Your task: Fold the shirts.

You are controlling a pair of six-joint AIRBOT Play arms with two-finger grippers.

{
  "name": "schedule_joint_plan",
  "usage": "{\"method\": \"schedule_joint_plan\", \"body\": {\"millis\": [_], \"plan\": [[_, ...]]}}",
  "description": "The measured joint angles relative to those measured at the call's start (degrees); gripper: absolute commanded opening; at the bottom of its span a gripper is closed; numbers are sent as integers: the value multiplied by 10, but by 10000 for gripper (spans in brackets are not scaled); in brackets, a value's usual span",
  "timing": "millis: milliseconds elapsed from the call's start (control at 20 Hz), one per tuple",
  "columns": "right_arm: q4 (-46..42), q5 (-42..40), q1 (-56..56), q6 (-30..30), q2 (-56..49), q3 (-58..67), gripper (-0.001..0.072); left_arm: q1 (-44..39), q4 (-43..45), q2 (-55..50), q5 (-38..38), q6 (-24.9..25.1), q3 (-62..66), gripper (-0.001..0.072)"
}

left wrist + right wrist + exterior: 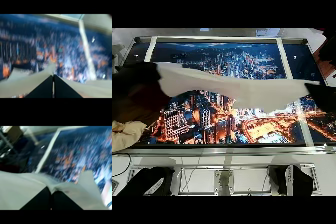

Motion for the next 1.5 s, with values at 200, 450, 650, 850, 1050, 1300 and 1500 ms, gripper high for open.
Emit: {"method": "schedule_joint_plan", "body": {"millis": [200, 450, 650, 850, 1050, 1300, 1500], "plan": [[-53, -26, -6, 35, 31, 118, 21, 0, -28, 51, 9, 70, 61, 18], [-75, -82, -7, 48, -5, 193, 22, 0, 4, 25, 25, 113, 91, 18], [-54, -61, -1, 49, -116, 201, 23, 0, 12, -102, 61, 158, 96, 18], [-89, -56, 63, 30, -255, 149, 23, 0, 55, -293, 37, 172, 98, 18], [-170, -143, 155, 27, -395, 85, 22, 0, 124, -473, -43, 96, 110, 18], [-183, -344, 254, 37, -529, 57, 23, 2, 164, -610, -112, 36, 189, 19], [-160, -513, 309, 40, -569, 52, 325, 10, 172, -649, -123, 22, 253, 510]]}}
